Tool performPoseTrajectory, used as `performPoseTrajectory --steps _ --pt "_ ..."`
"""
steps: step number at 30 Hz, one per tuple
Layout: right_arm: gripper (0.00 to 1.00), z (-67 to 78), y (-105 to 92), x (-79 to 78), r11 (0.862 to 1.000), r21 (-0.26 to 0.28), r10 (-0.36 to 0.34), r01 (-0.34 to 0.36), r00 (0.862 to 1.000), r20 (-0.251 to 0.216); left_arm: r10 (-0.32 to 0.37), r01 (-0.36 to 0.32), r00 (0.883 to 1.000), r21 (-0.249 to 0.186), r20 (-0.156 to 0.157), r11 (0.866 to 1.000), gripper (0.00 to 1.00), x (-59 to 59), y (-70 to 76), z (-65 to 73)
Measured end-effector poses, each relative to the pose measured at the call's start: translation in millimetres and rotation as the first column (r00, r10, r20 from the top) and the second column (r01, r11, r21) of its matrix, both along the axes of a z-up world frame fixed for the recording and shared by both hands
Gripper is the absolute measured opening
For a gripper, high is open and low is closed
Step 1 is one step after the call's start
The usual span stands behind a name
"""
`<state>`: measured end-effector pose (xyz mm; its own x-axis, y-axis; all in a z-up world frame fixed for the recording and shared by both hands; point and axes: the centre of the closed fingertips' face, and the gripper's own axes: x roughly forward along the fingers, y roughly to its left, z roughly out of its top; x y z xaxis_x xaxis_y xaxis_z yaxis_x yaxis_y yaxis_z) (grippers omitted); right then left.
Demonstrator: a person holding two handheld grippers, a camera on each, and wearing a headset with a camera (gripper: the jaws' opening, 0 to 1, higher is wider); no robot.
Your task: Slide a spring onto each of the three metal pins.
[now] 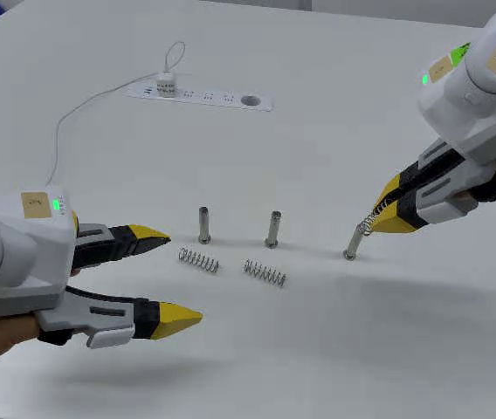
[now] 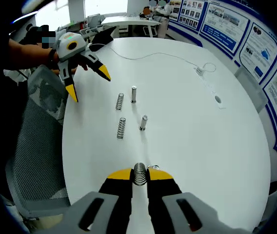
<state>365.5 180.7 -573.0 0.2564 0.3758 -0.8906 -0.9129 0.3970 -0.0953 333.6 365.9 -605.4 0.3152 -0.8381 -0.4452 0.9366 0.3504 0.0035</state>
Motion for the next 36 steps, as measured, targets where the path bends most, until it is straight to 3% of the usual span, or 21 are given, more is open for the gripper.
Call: performPoseTrajectory --steps 6,15,23,27,31,36 --pt "0.12 -8.6 -11.4 15.1 0.999 -0.051 -0.011 0.011 1.0 -0.012 0.007 -0.007 1.0 -0.004 -0.001 1.0 0.62 1.0 0.8 0.3" --pt "0.12 -22.0 -10.6 27.0 0.996 -0.09 0.004 -0.008 0.999 -0.048 0.011 -0.011 1.0 0.003 -0.005 1.0 0.61 2.1 2.5 -0.8" --pt "0.12 -34.3 -12.0 28.0 0.99 -0.134 0.023 -0.034 0.996 -0.082 0.02 -0.02 1.0 0.007 -0.011 1.0 0.6 2.4 5.4 -3.1" --pt "0.12 -33.9 -7.4 29.4 0.993 -0.117 0.021 -0.032 0.995 -0.095 0.025 -0.025 1.0 0.009 -0.013 1.0 0.6 2.8 6.8 -4.2" --pt "0.12 -45.5 -8.5 26.8 0.983 -0.172 0.038 -0.058 0.993 -0.114 0.026 -0.025 1.0 0.01 -0.013 1.0 0.6 3.0 6.2 -4.4" --pt "0.12 -55.0 -5.2 28.2 0.977 -0.201 0.046 -0.069 0.992 -0.119 0.025 -0.025 1.0 0.012 -0.012 1.0 0.59 2.7 5.9 -4.9"
